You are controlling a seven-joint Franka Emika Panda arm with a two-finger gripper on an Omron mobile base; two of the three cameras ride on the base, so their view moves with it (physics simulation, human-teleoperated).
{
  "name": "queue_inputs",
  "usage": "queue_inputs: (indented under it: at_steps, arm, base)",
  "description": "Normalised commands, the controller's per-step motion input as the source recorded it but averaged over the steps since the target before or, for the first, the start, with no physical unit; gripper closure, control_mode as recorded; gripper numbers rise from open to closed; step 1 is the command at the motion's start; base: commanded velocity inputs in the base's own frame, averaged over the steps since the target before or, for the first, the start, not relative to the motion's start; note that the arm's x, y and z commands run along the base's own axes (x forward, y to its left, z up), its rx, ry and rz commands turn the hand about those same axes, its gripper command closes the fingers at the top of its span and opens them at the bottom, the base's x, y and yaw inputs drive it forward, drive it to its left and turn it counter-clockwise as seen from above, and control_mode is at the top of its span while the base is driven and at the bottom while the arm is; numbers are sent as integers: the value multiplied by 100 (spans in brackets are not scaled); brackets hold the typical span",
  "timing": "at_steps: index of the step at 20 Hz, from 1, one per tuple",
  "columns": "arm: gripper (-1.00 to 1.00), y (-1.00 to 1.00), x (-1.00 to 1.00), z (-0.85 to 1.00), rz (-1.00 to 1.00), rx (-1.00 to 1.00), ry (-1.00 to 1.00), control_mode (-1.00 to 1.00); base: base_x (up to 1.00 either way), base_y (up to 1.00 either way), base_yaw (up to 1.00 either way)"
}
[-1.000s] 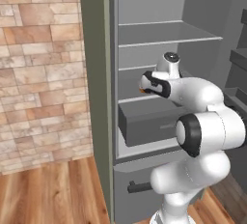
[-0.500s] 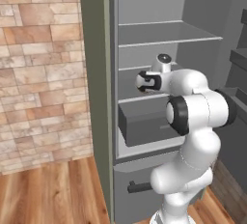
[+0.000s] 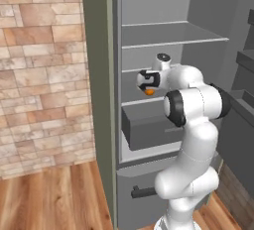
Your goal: Place the cold items (sweet potato and tangerine) from the fridge in one tupperware on the dining counter. Place the warm items (kebab skewer and hot dog) in the stove area in another tupperware.
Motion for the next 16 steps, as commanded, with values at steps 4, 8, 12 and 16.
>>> queue_inputs:
  at_steps: [4,8,12,16]
  arm:
    - [-100,0,22,-11,0,0,3,-100]
    - [-100,0,25,-15,0,0,0,-100]
    - [-100,0,8,-21,0,0,1,-100]
    - [-100,0,0,-26,0,0,10,-100]
  base:
    - [0,0,0]
    - [0,0,0]
    - [0,0,0]
    - [0,0,0]
